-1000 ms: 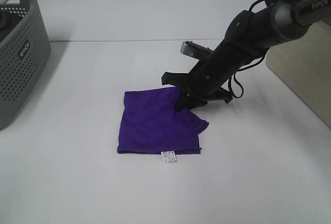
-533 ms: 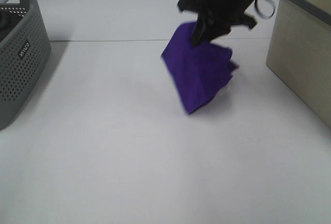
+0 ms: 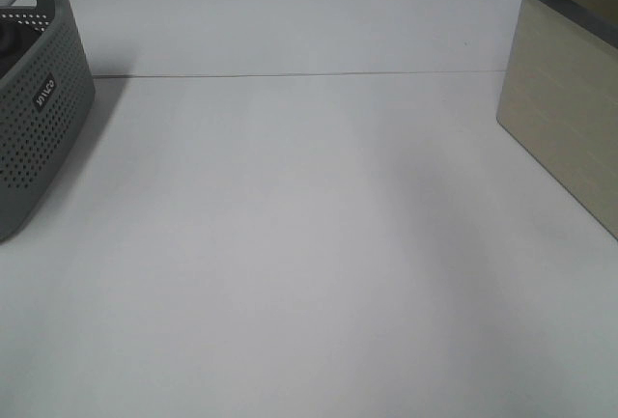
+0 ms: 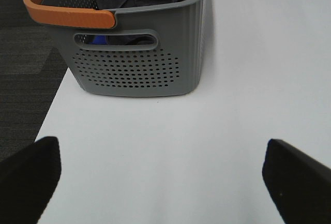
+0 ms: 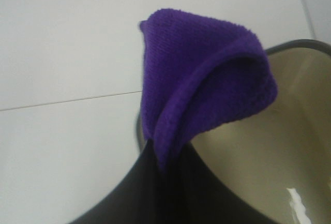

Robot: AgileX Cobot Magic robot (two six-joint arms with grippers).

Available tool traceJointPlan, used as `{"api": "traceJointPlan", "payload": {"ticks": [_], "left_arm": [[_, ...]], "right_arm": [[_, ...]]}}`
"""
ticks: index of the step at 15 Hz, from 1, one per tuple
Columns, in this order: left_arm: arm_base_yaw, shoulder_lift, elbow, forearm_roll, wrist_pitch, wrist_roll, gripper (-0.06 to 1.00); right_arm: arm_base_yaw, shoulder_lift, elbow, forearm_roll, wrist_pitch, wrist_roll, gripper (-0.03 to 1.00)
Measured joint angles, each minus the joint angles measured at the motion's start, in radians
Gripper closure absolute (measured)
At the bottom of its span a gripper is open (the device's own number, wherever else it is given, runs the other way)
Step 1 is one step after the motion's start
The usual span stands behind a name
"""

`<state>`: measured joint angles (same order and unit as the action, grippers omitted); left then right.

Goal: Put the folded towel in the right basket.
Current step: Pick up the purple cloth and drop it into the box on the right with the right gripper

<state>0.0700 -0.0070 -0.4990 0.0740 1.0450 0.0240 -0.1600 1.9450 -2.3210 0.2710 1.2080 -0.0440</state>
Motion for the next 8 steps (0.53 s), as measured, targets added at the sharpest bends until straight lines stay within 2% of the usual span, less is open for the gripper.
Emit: {"api": "traceJointPlan", "payload": {"ticks": [3, 8], "left_arm": [[0.0, 0.0, 0.0, 0.001, 0.0, 0.0, -0.05], [0.0, 0.0, 0.0, 0.001, 0.0, 0.0, -0.05]], "right_arm": [[-0.142, 0.024, -0.001, -0.02, 0.007, 0.007, 0.89], [-0.162, 0.134, -0.003, -0.041, 0.008, 0.01, 0.89]]}}
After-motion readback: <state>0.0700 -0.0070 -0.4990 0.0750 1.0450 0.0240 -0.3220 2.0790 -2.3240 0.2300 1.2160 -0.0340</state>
